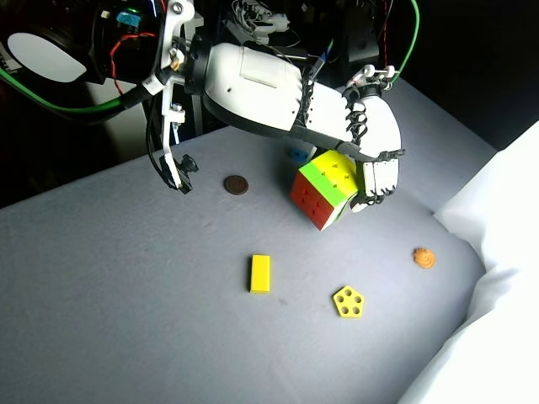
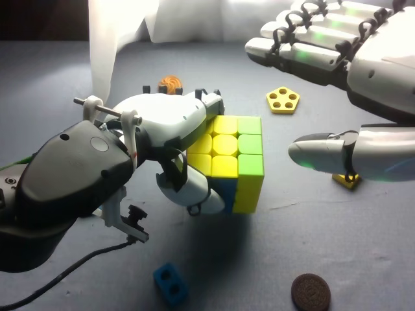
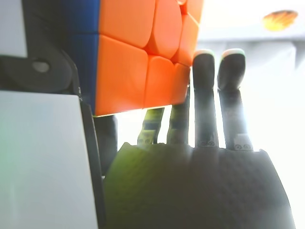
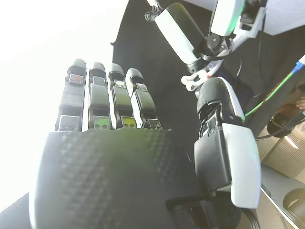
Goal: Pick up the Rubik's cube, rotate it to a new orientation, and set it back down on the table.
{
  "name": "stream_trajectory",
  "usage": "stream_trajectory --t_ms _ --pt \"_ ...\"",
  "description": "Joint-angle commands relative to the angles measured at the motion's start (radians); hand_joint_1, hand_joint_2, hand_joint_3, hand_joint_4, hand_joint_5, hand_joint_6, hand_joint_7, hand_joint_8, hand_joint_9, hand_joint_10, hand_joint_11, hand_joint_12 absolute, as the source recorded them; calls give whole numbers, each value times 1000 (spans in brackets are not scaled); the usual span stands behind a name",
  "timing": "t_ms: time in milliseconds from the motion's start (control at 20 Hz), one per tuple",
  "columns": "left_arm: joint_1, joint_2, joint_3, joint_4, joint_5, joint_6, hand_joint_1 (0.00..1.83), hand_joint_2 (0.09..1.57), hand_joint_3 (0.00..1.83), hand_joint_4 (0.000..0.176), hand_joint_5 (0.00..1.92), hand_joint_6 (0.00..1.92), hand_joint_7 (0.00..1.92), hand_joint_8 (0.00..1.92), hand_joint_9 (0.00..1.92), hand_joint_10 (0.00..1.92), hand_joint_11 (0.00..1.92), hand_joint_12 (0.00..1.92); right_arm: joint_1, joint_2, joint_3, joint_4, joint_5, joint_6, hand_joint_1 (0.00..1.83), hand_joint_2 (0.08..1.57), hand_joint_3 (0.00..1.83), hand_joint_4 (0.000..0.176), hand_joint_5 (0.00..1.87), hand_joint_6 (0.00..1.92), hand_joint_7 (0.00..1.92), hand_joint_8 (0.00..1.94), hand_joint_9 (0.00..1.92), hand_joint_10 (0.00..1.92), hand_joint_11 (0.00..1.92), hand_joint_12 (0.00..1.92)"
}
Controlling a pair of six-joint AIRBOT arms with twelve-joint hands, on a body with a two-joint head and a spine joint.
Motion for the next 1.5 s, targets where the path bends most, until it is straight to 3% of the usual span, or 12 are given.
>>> stream_trajectory --t_ms 0,150,200,350,500,550,600,700,750,1000,1100,1450 --pt "-6 1 3 70 -60 -21 926 1407 0 0 485 1741 176 1920 238 1921 274 1921 -1 1 -1 -10 122 1 114 1258 0 0 0 0 0 0 0 0 0 0" --pt "11 -3 11 94 -71 -47 925 1391 0 0 502 1717 171 1905 231 1892 241 1921 -8 -3 -1 -10 126 -1 147 1265 2 0 0 0 14 4 12 4 0 0" --pt "17 -5 11 99 -75 -54 1052 1262 0 0 219 1753 169 1886 229 1864 224 1921 -9 -4 -1 -10 127 -2 167 1259 0 0 0 0 9 1 10 3 0 0" --pt "40 -10 11 118 -88 -84 895 1368 2 0 524 1671 169 1679 170 1703 95 1874 -14 -5 -1 -10 129 -6 158 1258 0 0 0 0 13 4 20 8 0 0" --pt "59 -15 9 128 -95 -97 975 1166 0 0 263 879 212 1219 210 1365 77 1637 -14 -5 -1 -10 129 -7 155 1261 0 0 0 0 21 6 22 7 0 0" --pt "64 -16 8 129 -98 -99 975 1166 0 0 263 879 212 1219 210 1365 77 1637 -15 -5 -1 -10 129 -7 155 1261 0 0 0 0 21 6 22 7 0 0" --pt "77 -21 4 130 -109 -101 809 1131 0 0 252 327 300 613 258 850 23 1366 -17 -5 -1 -10 129 -7 197 1252 0 0 0 0 37 10 34 11 0 0" --pt "82 -22 2 130 -109 -101 809 1131 0 0 252 327 300 613 258 850 23 1366 -17 -5 -1 -10 130 -7 197 1252 0 0 0 0 37 10 34 11 0 0" --pt "84 -22 0 130 -109 -101 604 1046 0 0 127 32 286 55 262 186 0 934 -17 -5 -1 3 130 -7 218 1247 0 0 0 0 29 5 28 8 0 0" --pt "93 -22 -6 130 -115 -106 440 892 0 11 0 0 1 0 2 0 0 238 -18 -5 -1 27 125 -7 223 1247 0 0 0 0 19 0 17 2 0 0" --pt "93 -21 -7 126 -116 -106 454 846 0 48 0 0 0 0 0 0 0 3 -20 -5 -1 26 125 -7 247 1239 0 0 0 0 63 15 52 15 0 0" --pt "93 0 -27 112 -121 -98 433 824 0 53 0 0 0 0 0 0 0 0 -27 -6 -1 27 126 -8 224 1243 0 0 0 0 56 3 42 7 0 0"
